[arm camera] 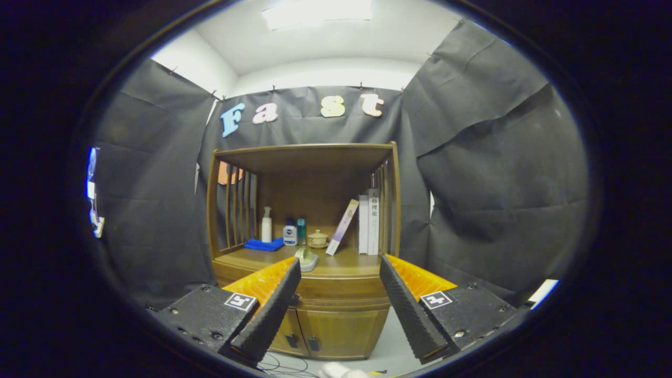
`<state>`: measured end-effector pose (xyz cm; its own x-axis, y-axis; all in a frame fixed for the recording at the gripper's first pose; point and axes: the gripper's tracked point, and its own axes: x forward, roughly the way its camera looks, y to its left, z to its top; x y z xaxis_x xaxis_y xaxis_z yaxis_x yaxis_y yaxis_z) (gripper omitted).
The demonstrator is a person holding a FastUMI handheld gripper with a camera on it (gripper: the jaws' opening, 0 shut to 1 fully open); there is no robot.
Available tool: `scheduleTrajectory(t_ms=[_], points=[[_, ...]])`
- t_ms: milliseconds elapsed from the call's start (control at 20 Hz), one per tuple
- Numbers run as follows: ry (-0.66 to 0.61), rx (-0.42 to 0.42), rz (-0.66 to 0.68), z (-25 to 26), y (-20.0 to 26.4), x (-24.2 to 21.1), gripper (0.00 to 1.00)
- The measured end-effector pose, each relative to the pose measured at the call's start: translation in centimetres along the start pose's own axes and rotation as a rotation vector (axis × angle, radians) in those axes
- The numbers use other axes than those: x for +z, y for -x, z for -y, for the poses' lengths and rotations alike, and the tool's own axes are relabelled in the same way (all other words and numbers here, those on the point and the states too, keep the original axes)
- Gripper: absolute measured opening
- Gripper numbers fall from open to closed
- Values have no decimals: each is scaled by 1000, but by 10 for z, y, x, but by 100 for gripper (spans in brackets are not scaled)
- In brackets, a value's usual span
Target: Pull open the drawer, take out the items inside it, and place them on the countertop above the cabinet.
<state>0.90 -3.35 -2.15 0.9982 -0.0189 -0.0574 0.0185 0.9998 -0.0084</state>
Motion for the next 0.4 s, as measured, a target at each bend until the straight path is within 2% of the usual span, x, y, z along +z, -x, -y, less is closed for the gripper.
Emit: scheduleTrajectory(t_ms=[400], points=[[10,26,-8,-11,3,-2,99]])
